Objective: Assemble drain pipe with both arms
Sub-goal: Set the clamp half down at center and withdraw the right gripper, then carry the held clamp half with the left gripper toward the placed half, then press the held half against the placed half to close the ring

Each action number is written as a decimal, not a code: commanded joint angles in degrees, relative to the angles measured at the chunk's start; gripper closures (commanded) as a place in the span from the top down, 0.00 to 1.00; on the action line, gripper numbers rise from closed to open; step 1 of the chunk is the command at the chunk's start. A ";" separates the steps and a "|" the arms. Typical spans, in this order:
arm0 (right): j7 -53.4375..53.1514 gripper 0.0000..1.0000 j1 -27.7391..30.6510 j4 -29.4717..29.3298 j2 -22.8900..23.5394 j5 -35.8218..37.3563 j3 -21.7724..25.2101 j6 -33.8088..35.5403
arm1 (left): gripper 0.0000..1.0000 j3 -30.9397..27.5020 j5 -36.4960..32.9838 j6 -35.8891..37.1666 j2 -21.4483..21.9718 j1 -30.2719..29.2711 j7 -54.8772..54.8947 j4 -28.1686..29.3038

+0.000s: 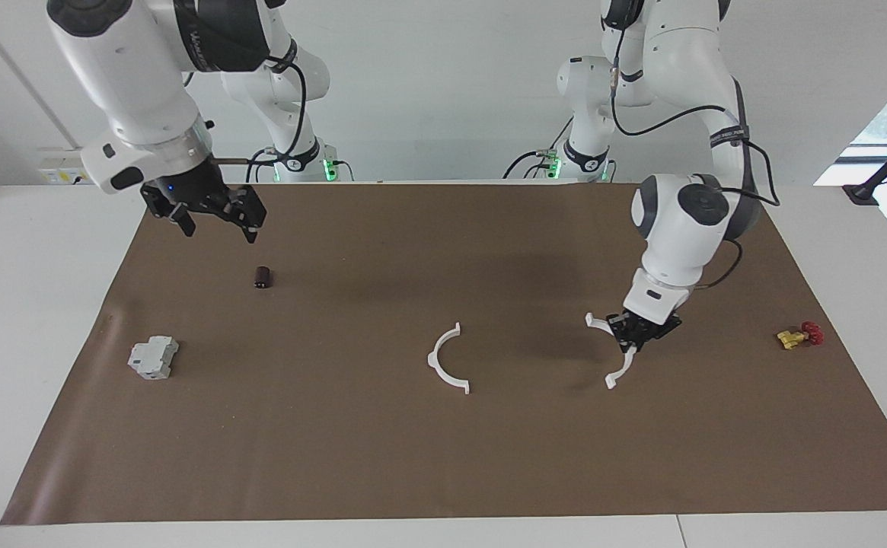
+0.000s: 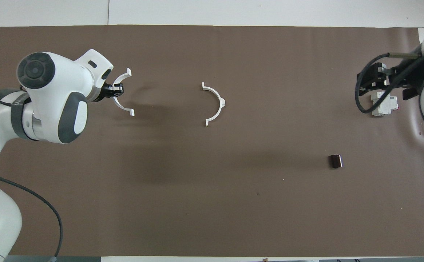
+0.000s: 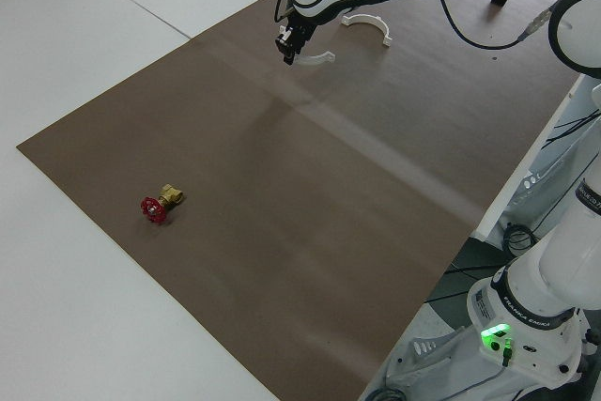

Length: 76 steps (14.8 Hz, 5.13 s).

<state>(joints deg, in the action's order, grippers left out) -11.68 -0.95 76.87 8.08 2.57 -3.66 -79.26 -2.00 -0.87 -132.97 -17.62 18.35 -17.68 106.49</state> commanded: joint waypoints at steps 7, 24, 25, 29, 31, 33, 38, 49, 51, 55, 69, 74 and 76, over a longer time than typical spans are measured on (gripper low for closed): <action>8.77 1.00 1.13 13.21 -9.66 -0.99 5.59 -4.77 | 0.00 -0.81 -6.17 -2.82 -11.03 12.93 -15.10 -9.54; 10.28 1.00 0.42 12.86 -9.75 -0.90 8.05 -2.83 | 0.00 -0.72 -6.25 -6.07 -12.00 16.36 -16.86 -7.97; 10.28 1.00 0.42 12.77 -9.66 -1.16 8.57 -2.75 | 0.00 -0.64 -6.25 -6.77 -12.00 16.36 -16.78 -7.79; 10.45 1.00 -0.01 13.21 -9.75 -1.25 9.02 -3.45 | 0.00 -0.64 -6.25 -8.88 -12.00 16.36 -16.69 -6.04; 10.45 1.00 0.07 12.51 -9.66 -1.25 9.19 -3.01 | 0.00 -0.55 -6.25 -9.50 -12.00 16.36 -16.69 -5.50; 10.36 1.00 0.25 12.95 -9.66 -1.34 9.46 -3.10 | 0.00 -0.55 -6.25 -9.41 -12.00 16.54 -16.69 -5.33; 10.10 1.00 -0.01 13.21 -9.66 -1.34 9.46 -3.27 | 0.00 -0.55 -6.25 -9.59 -11.92 16.80 -16.51 -4.89; 10.10 1.00 0.34 13.30 -9.66 -1.25 9.37 -3.10 | 0.00 -0.55 -6.25 -9.15 -11.83 17.42 -16.34 -4.80; 10.10 1.00 0.34 13.30 -9.66 -1.34 9.37 -3.10 | 0.00 -0.55 -6.25 -8.54 -11.74 17.59 -16.51 -4.80; 10.10 1.00 0.42 13.30 -9.66 -1.34 9.37 -3.10 | 0.00 -0.46 -5.99 -6.25 -11.48 18.29 -16.86 -5.06; 10.10 1.00 0.34 13.30 -9.66 -1.25 9.37 -3.10 | 0.00 -0.55 -5.99 -9.23 -11.83 17.59 -17.39 -5.50; 10.10 1.00 0.42 13.30 -9.66 -1.25 9.37 -3.10 | 0.00 -0.55 -6.08 -10.47 -11.92 17.42 -17.22 -5.50; 10.10 1.00 0.42 13.30 -9.66 -1.25 9.37 -3.10 | 0.00 -0.55 -6.08 -10.47 -12.00 17.42 -17.22 -5.41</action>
<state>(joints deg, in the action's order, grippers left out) -2.77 -0.83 89.17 -0.77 2.42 5.38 -82.40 -2.11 -6.01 -141.72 -29.52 35.60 -34.12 100.20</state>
